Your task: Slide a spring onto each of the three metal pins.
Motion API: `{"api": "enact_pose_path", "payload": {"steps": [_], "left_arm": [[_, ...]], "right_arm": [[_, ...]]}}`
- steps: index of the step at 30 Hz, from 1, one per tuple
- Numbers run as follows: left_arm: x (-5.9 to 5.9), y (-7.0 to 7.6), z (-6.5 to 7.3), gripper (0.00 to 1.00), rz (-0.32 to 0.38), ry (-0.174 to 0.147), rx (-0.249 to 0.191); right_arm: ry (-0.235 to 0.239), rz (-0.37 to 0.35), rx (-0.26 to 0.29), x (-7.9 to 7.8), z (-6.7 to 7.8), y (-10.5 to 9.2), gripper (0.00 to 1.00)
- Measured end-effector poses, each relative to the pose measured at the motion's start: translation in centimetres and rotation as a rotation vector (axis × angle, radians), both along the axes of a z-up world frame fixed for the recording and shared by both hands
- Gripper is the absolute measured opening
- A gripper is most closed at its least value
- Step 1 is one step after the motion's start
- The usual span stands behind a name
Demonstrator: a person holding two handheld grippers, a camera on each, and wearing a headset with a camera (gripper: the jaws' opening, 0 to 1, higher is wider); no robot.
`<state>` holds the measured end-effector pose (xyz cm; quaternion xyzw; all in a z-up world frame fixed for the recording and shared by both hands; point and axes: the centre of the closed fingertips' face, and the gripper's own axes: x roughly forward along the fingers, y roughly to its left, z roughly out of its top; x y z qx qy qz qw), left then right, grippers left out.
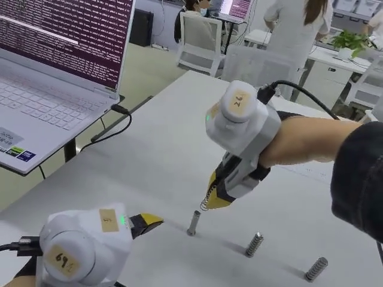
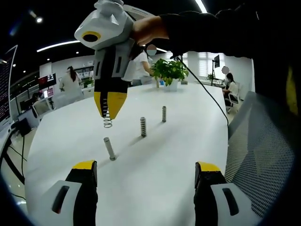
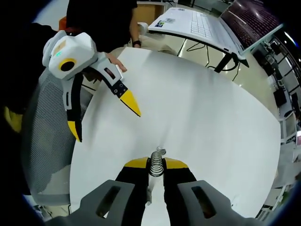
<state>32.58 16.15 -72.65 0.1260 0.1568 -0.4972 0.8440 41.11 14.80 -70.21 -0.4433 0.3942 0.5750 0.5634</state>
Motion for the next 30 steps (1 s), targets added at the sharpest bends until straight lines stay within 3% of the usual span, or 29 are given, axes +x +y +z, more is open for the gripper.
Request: {"api": "enact_pose_path", "payload": {"steps": [9, 30], "left_arm": [[0.3, 0.3, -0.3, 0.82, 0.013, 0.006, 0.006], [0.3, 0.3, -0.9, 0.79, 0.023, 0.026, 0.003]], "right_arm": [[0.018, 0.006, -0.026, 0.6, -1.6, 0.4, 0.08], [0.039, 0.010, -0.065, 1.1, -3.3, 0.0, 0.09]]}}
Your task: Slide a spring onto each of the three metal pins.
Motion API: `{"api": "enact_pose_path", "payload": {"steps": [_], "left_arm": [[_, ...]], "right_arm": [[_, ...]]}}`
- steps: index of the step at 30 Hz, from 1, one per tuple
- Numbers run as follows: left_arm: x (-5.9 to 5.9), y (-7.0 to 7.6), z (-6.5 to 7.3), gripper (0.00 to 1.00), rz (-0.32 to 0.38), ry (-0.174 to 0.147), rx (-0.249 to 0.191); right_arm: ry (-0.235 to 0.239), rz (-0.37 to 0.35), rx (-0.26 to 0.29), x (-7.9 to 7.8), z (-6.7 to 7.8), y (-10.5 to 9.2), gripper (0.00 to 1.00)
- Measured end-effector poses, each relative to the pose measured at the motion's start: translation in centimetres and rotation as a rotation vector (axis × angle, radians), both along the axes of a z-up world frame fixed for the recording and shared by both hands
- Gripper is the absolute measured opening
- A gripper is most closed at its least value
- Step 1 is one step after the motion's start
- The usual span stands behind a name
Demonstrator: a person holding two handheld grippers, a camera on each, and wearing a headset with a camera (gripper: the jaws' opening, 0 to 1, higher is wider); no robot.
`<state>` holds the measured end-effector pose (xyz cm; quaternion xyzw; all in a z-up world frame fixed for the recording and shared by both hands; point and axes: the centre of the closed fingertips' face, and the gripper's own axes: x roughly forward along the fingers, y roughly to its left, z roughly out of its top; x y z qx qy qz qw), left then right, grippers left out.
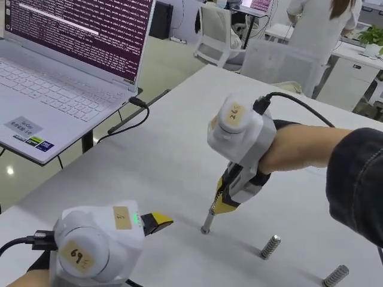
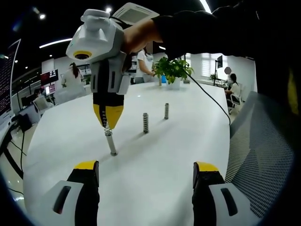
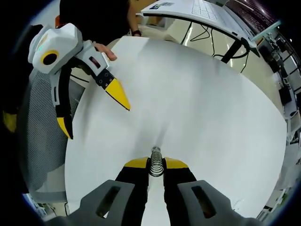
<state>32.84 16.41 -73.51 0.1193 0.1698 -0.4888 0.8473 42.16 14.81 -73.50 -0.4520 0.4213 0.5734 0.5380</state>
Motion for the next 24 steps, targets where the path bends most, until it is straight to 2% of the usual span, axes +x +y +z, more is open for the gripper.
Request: {"api": "enact_pose_path", "payload": {"steps": [13, 24], "left_arm": [[0.1, 0.3, -0.3, 0.78, 0.006, 0.008, 0.001], [0.0, 0.2, -0.5, 0.78, 0.005, 0.012, 0.004]], "right_arm": [[0.015, -0.010, -0.015, -0.1, -2.3, 0.2, 0.09], [0.028, -0.016, -0.028, -0.9, -4.5, 0.1, 0.09]]}}
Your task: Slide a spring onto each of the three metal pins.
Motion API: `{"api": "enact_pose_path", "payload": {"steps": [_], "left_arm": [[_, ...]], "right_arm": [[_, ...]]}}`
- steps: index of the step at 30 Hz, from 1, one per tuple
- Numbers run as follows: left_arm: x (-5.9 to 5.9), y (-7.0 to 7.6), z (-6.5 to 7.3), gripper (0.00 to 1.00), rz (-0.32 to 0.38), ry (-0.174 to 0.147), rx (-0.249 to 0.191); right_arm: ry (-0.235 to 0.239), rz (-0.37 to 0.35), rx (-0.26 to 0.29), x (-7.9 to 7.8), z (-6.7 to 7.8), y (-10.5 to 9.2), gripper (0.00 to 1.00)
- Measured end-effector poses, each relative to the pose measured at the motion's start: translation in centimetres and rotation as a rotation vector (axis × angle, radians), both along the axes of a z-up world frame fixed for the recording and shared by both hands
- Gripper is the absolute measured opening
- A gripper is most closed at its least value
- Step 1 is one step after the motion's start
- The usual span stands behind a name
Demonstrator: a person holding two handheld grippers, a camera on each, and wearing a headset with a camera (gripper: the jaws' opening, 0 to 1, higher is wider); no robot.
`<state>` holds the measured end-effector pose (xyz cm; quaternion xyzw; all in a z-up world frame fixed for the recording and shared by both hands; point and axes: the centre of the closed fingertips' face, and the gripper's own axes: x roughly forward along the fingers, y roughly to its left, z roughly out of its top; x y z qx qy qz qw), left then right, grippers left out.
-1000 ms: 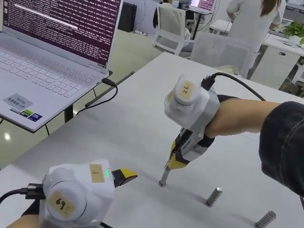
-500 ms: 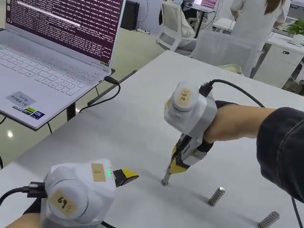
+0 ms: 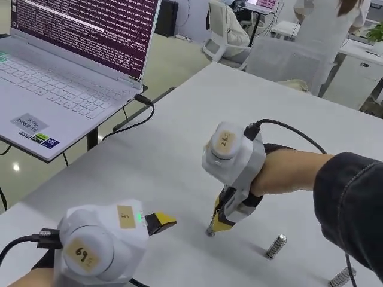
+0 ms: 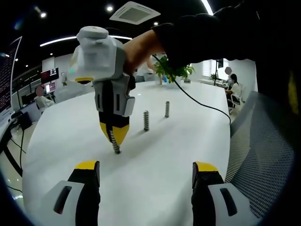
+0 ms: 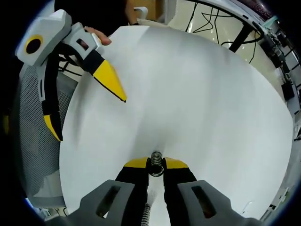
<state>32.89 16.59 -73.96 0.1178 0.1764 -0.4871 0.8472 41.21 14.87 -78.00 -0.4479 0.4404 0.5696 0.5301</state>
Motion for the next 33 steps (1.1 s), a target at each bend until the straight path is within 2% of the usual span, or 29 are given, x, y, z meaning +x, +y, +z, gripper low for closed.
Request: {"api": "enact_pose_path", "payload": {"steps": [15, 21, 27, 33], "left_arm": [[-0.07, 0.03, -0.10, 0.77, 0.000, 0.005, 0.000], [-0.15, -0.04, -0.16, 0.77, -0.003, 0.008, 0.000], [-0.17, -0.12, -0.17, 0.77, -0.008, 0.009, 0.003], [-0.24, -0.25, -0.29, 0.77, -0.013, 0.013, 0.005]], "right_arm": [[-0.011, 0.011, -0.004, -0.17, -0.54, -0.02, 0.09], [-0.010, 0.004, 0.001, -0.16, -0.63, -0.14, 0.13], [-0.011, -0.014, 0.017, -0.15, -0.50, -0.29, 0.20], [-0.017, -0.036, 0.037, -0.04, -0.49, -0.58, 0.34]]}}
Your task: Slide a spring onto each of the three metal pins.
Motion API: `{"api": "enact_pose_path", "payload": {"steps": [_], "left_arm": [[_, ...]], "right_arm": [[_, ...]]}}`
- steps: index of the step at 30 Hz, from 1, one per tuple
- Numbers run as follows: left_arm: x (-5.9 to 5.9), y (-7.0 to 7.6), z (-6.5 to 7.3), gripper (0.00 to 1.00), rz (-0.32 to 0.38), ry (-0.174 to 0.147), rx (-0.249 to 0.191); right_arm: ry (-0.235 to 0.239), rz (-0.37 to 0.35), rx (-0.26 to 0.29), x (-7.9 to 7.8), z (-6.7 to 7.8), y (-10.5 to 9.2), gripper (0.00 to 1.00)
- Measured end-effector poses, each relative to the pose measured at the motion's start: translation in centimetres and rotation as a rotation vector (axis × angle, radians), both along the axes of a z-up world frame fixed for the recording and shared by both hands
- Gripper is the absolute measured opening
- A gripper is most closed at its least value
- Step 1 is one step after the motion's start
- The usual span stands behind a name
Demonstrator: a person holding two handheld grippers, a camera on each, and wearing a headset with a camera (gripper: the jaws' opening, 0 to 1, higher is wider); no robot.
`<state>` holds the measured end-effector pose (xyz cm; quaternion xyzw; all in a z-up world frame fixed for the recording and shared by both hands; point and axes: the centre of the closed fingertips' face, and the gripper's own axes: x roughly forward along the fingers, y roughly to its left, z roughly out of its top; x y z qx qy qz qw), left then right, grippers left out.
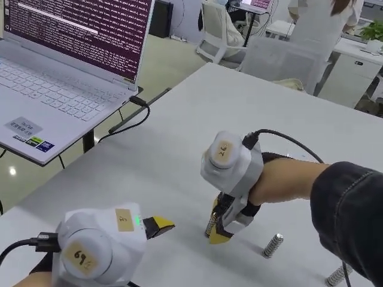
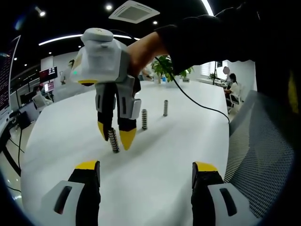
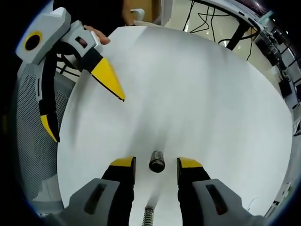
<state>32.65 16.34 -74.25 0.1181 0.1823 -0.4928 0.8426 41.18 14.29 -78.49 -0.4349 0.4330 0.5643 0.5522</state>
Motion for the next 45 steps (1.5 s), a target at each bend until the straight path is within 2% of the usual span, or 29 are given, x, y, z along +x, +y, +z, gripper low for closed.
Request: {"api": "enact_pose_path", "payload": {"steps": [14, 23, 26, 34, 38, 45], "left_arm": [[0.0, -0.2, 0.1, 0.77, -0.007, -0.002, 0.013], [0.0, -0.3, 0.2, 0.77, -0.014, -0.005, 0.022], [0.1, -0.5, 0.3, 0.77, -0.017, -0.007, 0.022], [0.0, -0.8, 0.3, 0.77, -0.025, -0.008, 0.025], [0.0, -1.0, 0.4, 0.77, -0.027, -0.009, 0.025], [0.0, -1.2, 0.5, 0.77, -0.033, -0.011, 0.027]], "right_arm": [[-0.004, -0.075, 0.051, 0.1, 0.5, -0.9, 0.55], [-0.019, -0.128, 0.110, 0.1, 1.0, -1.5, 0.75], [-0.040, -0.147, 0.128, 0.2, 1.1, -1.9, 0.83], [-0.045, -0.216, 0.210, 0.2, 1.9, -2.4, 0.93], [-0.075, -0.246, 0.234, 0.4, 2.3, -3.2, 1.00], [-0.098, -0.293, 0.271, 0.7, 3.8, -4.7, 1.00]]}}
